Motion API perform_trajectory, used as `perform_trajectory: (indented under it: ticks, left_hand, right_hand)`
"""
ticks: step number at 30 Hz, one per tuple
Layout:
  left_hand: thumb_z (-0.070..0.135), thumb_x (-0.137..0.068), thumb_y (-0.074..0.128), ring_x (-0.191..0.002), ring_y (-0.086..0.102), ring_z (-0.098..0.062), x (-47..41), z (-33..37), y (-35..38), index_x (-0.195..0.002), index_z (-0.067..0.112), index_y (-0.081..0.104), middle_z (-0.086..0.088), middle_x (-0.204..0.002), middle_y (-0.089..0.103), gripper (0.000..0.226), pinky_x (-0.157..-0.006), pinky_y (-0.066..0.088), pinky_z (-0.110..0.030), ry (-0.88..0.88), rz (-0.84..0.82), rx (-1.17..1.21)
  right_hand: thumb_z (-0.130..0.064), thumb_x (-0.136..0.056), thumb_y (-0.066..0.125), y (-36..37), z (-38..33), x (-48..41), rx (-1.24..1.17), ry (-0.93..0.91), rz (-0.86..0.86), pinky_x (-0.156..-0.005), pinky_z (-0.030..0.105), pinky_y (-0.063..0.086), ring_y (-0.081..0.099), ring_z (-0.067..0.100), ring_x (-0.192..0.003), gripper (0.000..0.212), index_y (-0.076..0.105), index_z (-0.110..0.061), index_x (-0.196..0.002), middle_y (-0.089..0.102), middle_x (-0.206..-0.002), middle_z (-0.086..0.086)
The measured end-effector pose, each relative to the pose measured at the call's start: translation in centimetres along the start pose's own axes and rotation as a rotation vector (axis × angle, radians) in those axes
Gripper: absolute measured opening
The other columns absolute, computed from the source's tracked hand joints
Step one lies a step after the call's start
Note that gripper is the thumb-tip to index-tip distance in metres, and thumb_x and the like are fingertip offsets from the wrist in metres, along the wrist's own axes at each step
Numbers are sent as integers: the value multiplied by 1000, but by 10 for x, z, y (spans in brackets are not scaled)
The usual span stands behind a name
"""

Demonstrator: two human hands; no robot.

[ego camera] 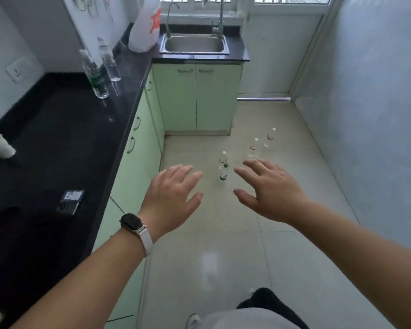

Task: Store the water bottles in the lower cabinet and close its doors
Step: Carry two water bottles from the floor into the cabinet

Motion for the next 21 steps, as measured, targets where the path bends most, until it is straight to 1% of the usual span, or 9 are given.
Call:
perform_trajectory:
  ticks: [7, 13, 16, 21]
  left_hand:
    - [49, -91, 46, -119, 62, -33, -77, 20, 39, -125, 18, 68, -10, -129, 66, 51, -95, 49, -46, 58, -27, -26]
    - [51, -91, 47, -119, 62, -33, -160, 38, 75, -126, 17, 67, -10, -129, 66, 52, -95, 49, -46, 0, -86, -74]
    - [50, -91, 47, -117, 62, -33, -212, 62, 92, -126, 17, 68, -10, -128, 67, 53, -94, 50, -45, 3, -98, -83]
    - [52, -92, 46, -123, 59, -35, -294, 100, 120, -129, 17, 66, -11, -132, 65, 54, -98, 49, -49, -6, -111, -71]
  right_hand:
    - [-61, -89, 34, 27, 82, -37, -69, 80, 6, -99, 41, 43, 53, 32, -123, 64, 57, -22, -134, 57, -135, 9]
    - [-59, -89, 37, 46, 176, -88, -106, 24, -7, -95, 41, 46, 56, 33, -119, 61, 60, -20, -129, 60, -130, 10]
    - [-59, -89, 38, 43, 230, -110, -127, 7, -9, -95, 43, 46, 56, 34, -119, 61, 61, -19, -128, 61, -130, 12]
    - [-59, -90, 37, 42, 318, -144, -114, -28, 3, -98, 44, 45, 55, 35, -119, 62, 61, -17, -128, 60, -130, 14]
Point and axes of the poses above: each hand's wrist, its own x-axis away from the middle knuckle, its own y-axis out of the palm, z = x × y, the point moved 5 cm from there along -x, towards the middle knuckle
